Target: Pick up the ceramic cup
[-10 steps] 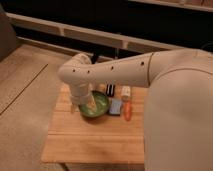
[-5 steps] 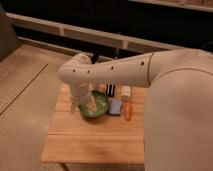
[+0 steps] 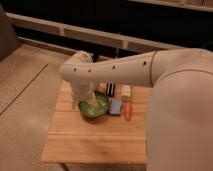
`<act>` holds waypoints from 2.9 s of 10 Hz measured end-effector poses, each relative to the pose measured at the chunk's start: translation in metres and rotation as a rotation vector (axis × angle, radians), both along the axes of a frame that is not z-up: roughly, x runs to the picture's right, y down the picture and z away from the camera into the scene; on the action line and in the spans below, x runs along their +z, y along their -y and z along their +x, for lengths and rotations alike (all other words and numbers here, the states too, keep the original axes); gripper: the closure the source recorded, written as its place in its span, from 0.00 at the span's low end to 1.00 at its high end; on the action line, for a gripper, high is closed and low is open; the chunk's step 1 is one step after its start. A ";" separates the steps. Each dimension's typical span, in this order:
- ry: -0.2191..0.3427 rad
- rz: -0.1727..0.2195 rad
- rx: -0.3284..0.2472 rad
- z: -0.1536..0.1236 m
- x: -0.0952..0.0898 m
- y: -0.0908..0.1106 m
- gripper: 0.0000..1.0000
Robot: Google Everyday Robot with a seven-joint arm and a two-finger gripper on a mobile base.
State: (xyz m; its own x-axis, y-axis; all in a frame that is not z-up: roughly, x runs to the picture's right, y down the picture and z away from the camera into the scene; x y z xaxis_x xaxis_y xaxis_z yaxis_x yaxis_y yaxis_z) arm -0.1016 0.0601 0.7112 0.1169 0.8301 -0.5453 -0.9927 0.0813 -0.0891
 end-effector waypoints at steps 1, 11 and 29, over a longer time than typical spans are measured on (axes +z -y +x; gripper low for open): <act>0.038 0.086 -0.032 -0.001 0.001 0.030 0.35; 0.106 0.285 -0.112 0.004 0.016 0.101 0.35; -0.016 0.473 -0.203 0.109 0.136 0.198 0.35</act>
